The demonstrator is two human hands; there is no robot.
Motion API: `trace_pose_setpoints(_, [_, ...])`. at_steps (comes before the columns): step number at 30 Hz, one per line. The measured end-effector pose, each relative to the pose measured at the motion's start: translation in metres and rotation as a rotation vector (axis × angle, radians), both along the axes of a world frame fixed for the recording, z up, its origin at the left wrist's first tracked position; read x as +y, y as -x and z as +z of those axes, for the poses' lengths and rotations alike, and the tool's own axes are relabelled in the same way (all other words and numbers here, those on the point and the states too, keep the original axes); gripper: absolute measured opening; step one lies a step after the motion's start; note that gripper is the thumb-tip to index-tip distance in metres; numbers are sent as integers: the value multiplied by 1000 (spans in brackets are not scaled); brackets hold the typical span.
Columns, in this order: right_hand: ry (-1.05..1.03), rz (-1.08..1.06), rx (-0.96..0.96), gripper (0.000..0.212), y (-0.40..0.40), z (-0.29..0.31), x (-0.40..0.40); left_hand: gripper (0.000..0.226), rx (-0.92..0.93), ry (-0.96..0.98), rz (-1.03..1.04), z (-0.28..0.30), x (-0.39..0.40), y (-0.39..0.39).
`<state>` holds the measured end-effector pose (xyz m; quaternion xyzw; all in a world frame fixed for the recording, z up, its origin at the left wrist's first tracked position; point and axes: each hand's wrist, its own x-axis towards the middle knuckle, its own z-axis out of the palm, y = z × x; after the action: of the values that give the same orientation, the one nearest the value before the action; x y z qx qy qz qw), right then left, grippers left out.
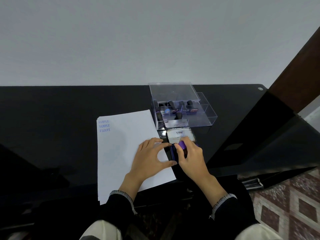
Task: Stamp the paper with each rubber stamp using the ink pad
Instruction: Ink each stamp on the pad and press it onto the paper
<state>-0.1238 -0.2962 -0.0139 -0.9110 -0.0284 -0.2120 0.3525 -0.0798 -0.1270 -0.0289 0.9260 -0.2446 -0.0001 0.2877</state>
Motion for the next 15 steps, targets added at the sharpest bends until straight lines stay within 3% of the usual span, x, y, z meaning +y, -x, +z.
trace_pose_setpoints(15, [-18,10,102,19,-25,16,-3,68,30,-18,-24,3,3,1])
